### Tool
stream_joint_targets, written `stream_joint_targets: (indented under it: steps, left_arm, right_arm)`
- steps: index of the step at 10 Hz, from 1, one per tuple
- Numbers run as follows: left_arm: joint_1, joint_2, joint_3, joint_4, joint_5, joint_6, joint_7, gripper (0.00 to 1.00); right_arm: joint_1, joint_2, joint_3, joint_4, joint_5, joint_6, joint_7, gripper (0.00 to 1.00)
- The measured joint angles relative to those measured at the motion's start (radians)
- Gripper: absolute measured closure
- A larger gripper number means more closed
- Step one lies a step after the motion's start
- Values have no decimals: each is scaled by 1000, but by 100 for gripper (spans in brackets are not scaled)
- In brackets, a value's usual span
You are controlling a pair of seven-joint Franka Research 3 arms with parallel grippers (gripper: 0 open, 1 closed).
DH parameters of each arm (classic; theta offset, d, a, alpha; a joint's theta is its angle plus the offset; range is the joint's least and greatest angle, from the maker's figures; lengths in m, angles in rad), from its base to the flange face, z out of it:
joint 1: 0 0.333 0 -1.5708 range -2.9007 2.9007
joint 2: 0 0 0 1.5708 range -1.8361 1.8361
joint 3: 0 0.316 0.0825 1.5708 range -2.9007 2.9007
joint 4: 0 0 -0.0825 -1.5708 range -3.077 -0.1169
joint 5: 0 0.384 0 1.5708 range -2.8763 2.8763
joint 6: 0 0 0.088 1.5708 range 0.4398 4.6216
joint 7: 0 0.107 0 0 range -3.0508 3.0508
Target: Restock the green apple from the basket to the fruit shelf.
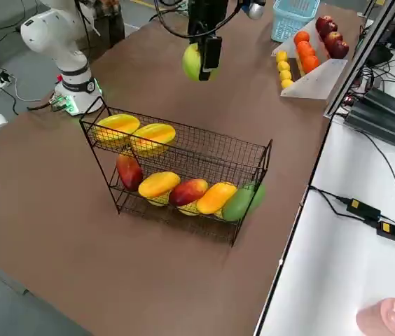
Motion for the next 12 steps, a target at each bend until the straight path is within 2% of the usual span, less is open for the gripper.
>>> stream_joint_targets:
  steps: [4,8,12]
  left_arm:
    - [2,-2,0,0,0,-3,1,0]
    - [32,-4,10,0,0,-3,4,0]
    - [38,-4,16,0,0,-3,4,0]
  right_arm:
    - [-77,63,1,9,-8,82,-108,11]
    - [-92,99,1,76,-9,142,-194,11]
    - [-113,159,2,91,-10,225,-255,11]
